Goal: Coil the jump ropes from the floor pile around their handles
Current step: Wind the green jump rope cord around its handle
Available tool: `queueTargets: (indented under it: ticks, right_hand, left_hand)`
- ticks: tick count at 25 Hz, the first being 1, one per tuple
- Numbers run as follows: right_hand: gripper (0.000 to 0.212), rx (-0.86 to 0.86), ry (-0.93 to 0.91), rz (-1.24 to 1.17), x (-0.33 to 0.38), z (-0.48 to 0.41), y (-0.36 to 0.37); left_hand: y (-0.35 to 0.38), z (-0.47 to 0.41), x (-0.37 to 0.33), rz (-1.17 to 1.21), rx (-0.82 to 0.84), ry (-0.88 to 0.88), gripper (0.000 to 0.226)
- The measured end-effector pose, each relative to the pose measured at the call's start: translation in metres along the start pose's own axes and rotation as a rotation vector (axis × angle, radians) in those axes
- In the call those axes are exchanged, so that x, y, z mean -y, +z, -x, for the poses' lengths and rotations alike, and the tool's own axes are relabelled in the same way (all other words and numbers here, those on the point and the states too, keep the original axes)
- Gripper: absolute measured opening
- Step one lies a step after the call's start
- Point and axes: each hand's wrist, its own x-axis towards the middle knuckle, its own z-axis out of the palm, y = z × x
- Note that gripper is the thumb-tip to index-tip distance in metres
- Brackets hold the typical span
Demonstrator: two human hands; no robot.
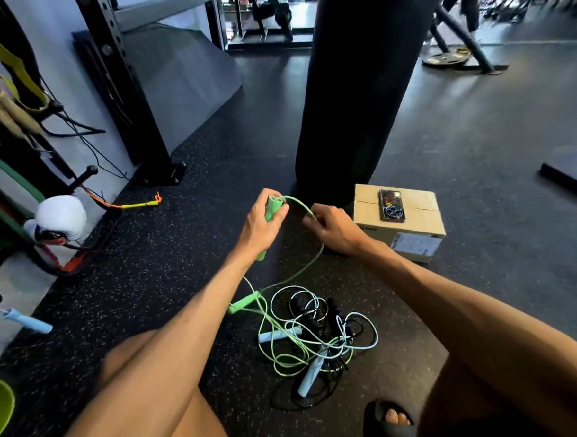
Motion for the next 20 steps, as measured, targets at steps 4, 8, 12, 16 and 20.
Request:
queueTargets:
  ticks: [4,8,12,16,20]
  right_hand:
    - [0.019,0.077,0.111,-0.059,-0.015,0.002,0.002]
    - [0.019,-0.026,-0.085,0.0,-0.011,-0.002,-0.005]
    - [0.022,-0.122,-0.243,-0.021,-0.001,-0.005,-0.006]
    - [0.029,-0.185,-0.231,-0.041,0.0,-0.007,-0.008]
    - [0.026,-0.219,-0.145,-0.183,-0.003,-0.007,0.0]
  left_hand:
    - [-0.004,0.0,-0.003,0.026,0.104,-0.059,0.02]
    - [-0.004,0.005,0.003,-0.087,0.241,-0.089,0.005]
    - [-0.002,0.003,-0.007,-0.026,0.322,-0.006,0.022]
    - [0.003,0.007,-0.023,0.333,0.431,-0.176,0.021]
    - [0.0,0.009,-0.035,0.685,0.5,-0.334,0.033]
